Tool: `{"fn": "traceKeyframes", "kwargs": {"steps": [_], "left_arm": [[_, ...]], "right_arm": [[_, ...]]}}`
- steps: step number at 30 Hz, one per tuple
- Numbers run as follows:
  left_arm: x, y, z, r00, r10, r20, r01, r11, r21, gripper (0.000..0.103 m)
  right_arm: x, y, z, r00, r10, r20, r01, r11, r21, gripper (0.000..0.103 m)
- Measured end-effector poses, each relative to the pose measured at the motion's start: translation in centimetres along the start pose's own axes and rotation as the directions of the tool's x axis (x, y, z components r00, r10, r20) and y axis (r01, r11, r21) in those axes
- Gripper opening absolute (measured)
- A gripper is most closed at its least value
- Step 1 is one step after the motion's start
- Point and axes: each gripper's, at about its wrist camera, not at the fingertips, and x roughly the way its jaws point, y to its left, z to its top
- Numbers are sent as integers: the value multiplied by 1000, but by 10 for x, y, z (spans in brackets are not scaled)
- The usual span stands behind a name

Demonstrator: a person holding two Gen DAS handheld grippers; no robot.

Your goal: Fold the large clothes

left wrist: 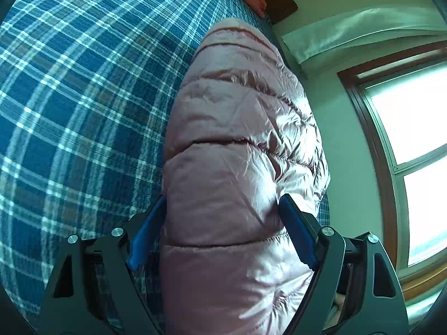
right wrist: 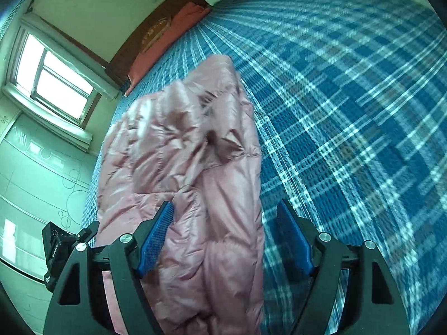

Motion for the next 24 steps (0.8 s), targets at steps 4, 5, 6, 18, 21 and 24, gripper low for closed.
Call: {"fn": "traceKeyframes", "kwargs": {"steps": [4,5,6,18,21,24], "left_arm": [[5,5,-6,1000,-26,-9,26,999,-26,86],[6,7,-5,999,-31,-10,31,999,-31,86],[7,6,-5,999,-31,-11,31,999,-26,86],[24,-20,-2,998,52,-20,-51,998,44,70],[30,-34,0,997,71,-16,-70,995,68,59],[26,-40,-1,997,75,-8,-74,992,97,50]], "right_arm": [[4,-11,-1,996,84,24,-84,996,17,86],[4,-9,-3,995,100,26,-100,995,11,86],[4,-9,-5,994,104,24,-104,995,1,86],[27,8,-6,977,212,-31,-213,976,-37,53],[31,9,-8,971,237,-30,-238,971,-31,44],[31,12,-8,968,251,-16,-251,968,-28,40]]}}
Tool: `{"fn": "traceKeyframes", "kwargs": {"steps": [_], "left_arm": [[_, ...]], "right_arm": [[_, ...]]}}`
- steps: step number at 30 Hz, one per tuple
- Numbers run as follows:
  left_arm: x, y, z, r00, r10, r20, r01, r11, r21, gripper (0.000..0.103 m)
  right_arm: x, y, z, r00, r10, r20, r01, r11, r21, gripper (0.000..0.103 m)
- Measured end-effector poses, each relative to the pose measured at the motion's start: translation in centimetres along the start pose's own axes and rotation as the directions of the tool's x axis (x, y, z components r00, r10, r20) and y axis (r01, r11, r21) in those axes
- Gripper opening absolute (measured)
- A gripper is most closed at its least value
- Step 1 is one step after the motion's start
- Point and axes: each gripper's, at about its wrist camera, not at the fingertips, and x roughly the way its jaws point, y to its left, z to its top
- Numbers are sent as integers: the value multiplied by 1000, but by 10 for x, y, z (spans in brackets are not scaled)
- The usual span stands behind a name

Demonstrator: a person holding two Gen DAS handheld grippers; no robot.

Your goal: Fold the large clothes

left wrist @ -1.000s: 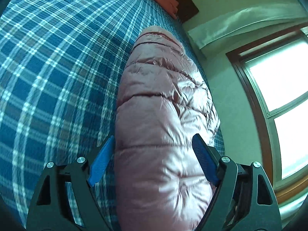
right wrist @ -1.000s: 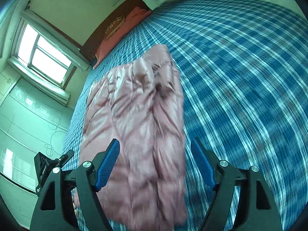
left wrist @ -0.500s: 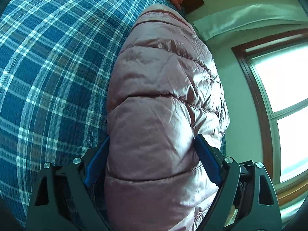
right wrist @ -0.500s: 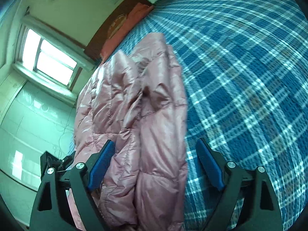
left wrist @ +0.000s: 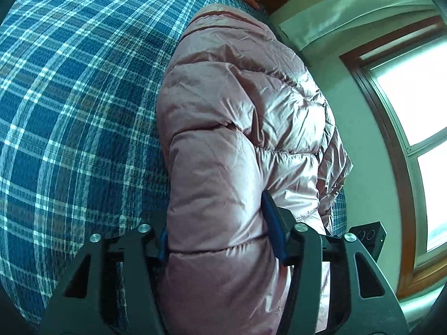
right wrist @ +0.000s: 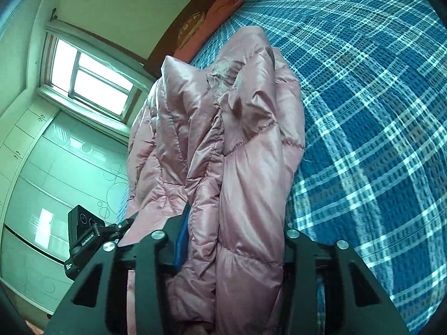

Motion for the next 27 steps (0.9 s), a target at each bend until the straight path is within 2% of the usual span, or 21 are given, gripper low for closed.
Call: {"fn": "traceKeyframes", "kwargs": {"steps": [5,14,23,27], "left_arm": [[-10,-11,7,1000,-3,21,2,999,36,40],[-40,-11,29,996,1,84,-7,998,64,38],[-98,53,69,979,50,198,-52,999,8,38],[-110,89,78,974,81,213,-75,997,-37,38]], "right_arm": [[-4,21,-7,999,3,41,-1,999,-41,34],[24,69,6,996,65,55,-60,994,-91,31],[100,130,16,987,161,-28,-163,978,-134,31],[137,138,9,983,166,-83,-175,976,-130,31]]}}
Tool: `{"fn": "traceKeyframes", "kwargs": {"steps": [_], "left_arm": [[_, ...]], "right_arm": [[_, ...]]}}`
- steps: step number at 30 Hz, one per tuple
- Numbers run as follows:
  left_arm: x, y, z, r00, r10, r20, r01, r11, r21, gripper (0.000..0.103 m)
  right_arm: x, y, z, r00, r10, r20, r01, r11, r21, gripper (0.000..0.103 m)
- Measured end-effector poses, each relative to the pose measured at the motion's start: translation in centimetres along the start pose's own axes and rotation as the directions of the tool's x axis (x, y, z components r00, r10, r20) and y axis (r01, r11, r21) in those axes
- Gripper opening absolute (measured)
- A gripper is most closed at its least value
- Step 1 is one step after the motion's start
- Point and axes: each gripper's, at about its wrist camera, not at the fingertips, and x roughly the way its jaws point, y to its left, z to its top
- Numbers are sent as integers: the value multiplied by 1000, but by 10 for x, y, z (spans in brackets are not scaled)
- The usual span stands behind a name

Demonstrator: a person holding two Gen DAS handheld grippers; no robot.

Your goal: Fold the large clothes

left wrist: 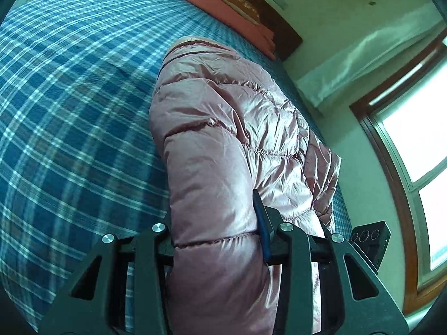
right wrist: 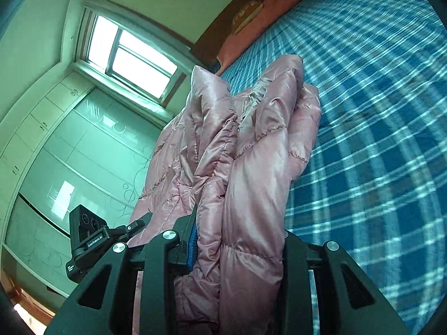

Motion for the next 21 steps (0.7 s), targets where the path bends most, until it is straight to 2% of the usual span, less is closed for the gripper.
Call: {"fn": "traceKeyframes", "kwargs": {"steps": [4,7,9,11,14,16,21], "left_arm": [[5,32,1,1000,3,-8,-3,999,-46,38],[8,39,-1,1000,-12,-12,12,999,-37,43],[8,43,0,999,-36,-20,35,999,-33,50],[5,50,5,997,-68,-35,66,997,-41,62],[-8,58,12,997,-82,0,82,996,-42,71],[-11,66,23,997,-72,18,73,996,-50,71],[4,65,52,997,-70,-12,69,995,-79,71]], "right_arm": [[16,-9,-6,1000,-6,-15,6,1000,25,31],[16,-15,-6,1000,-21,-17,21,999,32,32],[9,-14,-7,999,-42,-26,43,999,26,39],[5,-9,-6,995,-87,-38,87,996,-5,53],[-9,-2,3,991,-134,-7,134,990,-53,69],[-12,-4,14,990,-142,8,143,989,-50,71],[2,-14,55,990,-142,3,142,990,0,72]]}}
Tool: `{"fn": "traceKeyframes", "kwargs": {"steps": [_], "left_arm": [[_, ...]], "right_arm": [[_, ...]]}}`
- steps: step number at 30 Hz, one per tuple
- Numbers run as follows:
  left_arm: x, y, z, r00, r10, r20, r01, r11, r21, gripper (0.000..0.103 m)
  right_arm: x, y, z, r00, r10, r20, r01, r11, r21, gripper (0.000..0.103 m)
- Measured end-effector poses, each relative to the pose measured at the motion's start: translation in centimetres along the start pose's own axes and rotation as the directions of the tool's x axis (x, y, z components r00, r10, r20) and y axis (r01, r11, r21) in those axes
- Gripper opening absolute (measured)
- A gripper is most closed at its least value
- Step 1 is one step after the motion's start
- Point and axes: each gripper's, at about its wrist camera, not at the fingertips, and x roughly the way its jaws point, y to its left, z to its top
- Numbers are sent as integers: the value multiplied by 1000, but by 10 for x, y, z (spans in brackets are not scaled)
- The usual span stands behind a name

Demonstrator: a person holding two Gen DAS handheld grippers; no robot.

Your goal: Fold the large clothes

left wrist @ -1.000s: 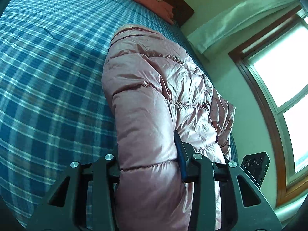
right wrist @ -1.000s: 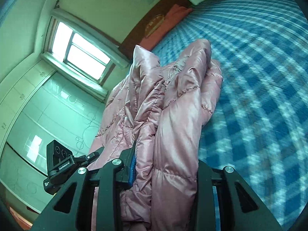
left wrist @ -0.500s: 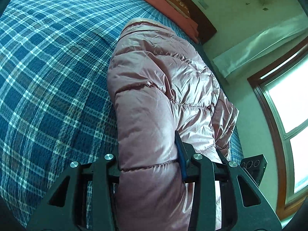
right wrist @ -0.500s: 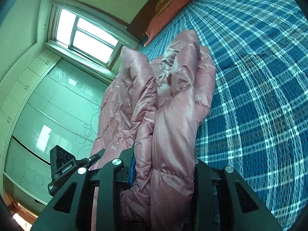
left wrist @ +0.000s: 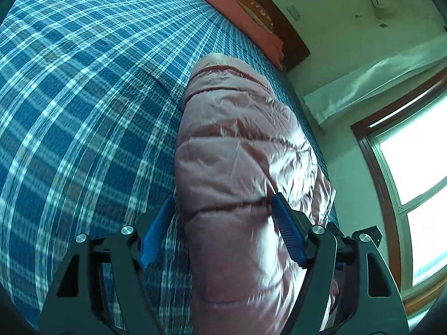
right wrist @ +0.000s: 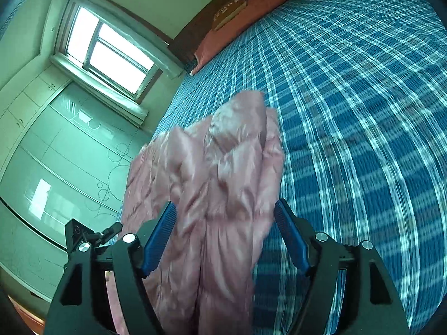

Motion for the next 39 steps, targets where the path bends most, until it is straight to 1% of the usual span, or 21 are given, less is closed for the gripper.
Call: {"fn": "traceKeyframes", "kwargs": {"steps": [3,5,6,7,8,9,10,11,14,19,21,22,23,24,25,26,27,30,33,36,39], "left_arm": [[14,-6,12,1000,18,-21,-17,1000,9,71],[23,-11,16,998,52,-35,-51,998,30,71],[26,-13,17,997,67,-40,-65,997,40,69],[30,-15,17,996,83,-45,-81,995,52,61],[35,-17,18,994,93,-51,-90,994,64,51],[37,-18,17,993,103,-54,-99,992,73,49],[39,-18,17,992,109,-55,-105,991,78,43],[42,-18,17,991,119,-59,-114,990,83,40],[48,-17,15,988,141,-66,-134,986,100,35],[50,-14,14,988,138,-65,-130,986,107,34],[46,-14,13,990,128,-56,-121,986,113,39],[42,-15,12,991,126,-51,-120,987,108,45],[36,-13,9,992,118,-43,-114,989,92,52],[31,-13,7,993,107,-38,-104,991,79,57],[25,-11,3,995,90,-32,-88,994,63,65],[16,-9,-3,997,69,-26,-67,997,47,67],[9,-8,-9,998,55,-23,-54,998,39,68],[-10,-8,-30,999,34,-21,-33,999,19,74],[-25,-9,-55,999,-14,-33,14,1000,-7,78],[-28,-11,-76,997,-50,-58,48,998,-34,83],[-22,-13,-90,996,-41,-79,38,998,-42,84]], "right_arm": [[14,-6,17,1000,17,4,-17,999,36,72],[22,-12,23,999,33,-1,-33,996,77,72],[23,-17,22,999,44,-11,-43,995,90,72],[27,-21,21,998,54,-22,-52,993,105,72],[29,-23,21,999,41,-29,-37,993,109,63],[33,-26,21,998,29,-48,-24,994,108,54],[37,-30,19,997,37,-66,-29,993,115,40],[42,-33,17,996,41,-80,-31,992,124,32],[49,-36,15,995,30,-92,-19,992,123,23],[57,-44,11,994,52,-95,-37,988,151,22],[52,-43,12,994,51,-93,-38,989,145,22],[46,-42,11,995,49,-90,-36,989,142,27],[35,-43,7,995,46,-87,-33,990,137,32],[28,-44,6,995,46,-85,-34,990,135,38],[19,-43,2,995,53,-79,-42,990,135,52],[9,-43,-4,996,64,-66,-54,989,139,65],[-1,-42,-9,996,72,-58,-63,988,140,67],[-28,-39,-30,993,100,-60,-91,986,138,71],[-49,-36,-61,990,116,-86,-103,984,143,73],[-56,-33,-87,988,107,-111,-92,986,137,73],[-50,-36,-104,985,98,-144,-77,986,150,75]]}}
